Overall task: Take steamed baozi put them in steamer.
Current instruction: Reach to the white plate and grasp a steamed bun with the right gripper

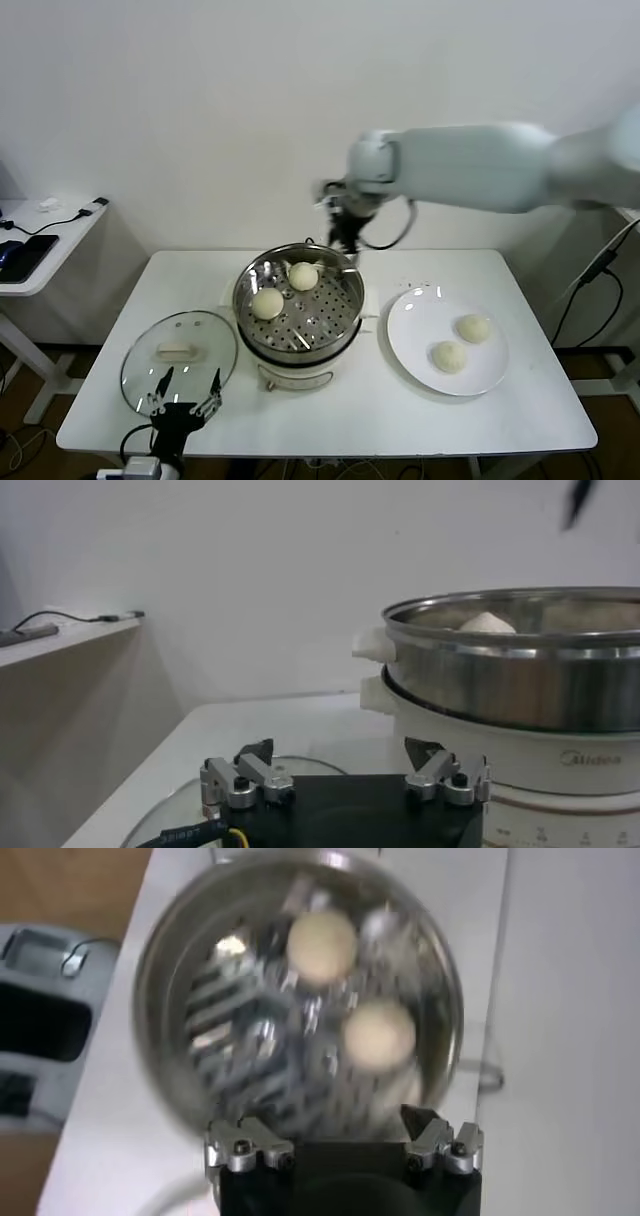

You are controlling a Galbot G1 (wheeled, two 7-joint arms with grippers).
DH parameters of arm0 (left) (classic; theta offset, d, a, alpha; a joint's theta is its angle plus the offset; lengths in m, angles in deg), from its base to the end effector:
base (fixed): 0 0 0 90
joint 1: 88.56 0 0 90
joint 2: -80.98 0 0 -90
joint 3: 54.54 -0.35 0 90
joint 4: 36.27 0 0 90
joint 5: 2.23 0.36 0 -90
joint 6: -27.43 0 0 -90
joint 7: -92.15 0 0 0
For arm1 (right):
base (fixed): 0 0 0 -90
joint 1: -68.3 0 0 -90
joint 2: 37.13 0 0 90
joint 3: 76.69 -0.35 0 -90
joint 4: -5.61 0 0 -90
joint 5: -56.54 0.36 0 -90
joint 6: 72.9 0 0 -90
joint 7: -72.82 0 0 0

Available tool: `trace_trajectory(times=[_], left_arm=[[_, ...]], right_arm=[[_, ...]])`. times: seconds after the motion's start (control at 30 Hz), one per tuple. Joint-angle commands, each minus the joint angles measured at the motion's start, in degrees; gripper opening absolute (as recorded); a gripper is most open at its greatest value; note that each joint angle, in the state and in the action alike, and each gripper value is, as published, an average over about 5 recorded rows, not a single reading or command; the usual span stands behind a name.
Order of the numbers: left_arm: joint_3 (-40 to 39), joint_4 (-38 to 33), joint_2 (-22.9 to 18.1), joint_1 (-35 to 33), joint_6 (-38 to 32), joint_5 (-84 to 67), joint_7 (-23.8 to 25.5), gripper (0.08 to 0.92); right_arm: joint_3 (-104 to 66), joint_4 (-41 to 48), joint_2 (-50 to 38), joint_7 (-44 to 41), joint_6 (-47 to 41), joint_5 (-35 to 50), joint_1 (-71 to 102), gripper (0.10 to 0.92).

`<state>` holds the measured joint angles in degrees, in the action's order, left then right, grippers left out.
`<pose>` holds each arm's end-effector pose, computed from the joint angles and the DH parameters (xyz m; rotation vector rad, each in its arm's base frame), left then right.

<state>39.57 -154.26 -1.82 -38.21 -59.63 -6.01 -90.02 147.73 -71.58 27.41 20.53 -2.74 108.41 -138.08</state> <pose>0.1313 0.0453 -0.3384 0.0521 -2.8901 -0.1215 0.5534 0.0416 0.0002 1.3704 -1.3693 1.3558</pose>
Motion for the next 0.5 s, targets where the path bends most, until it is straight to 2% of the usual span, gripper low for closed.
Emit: trace_trajectory(times=[0.03,0.2,0.5], left_arm=[[0.0,0.5,-0.4,0.0,0.2,0.2,0.0,0.823],[0.0,0.6,-0.6,-0.1,0.2,0.5,0.1,0.823],[0.0,1.0,-1.2,-0.9,-0.2,1.0,0.0,0.823]], right_arm=[[6.8,-11.9,-26.0,-1.0,1.7,-14.8,1.2,0.823],[1.4,-9.6,-29.2,0.7,0.2,-18.9,10.1,0.823],[-6.2,-4.6,-28.4,2.0,-0.9,-22.0,22.7,0.823]])
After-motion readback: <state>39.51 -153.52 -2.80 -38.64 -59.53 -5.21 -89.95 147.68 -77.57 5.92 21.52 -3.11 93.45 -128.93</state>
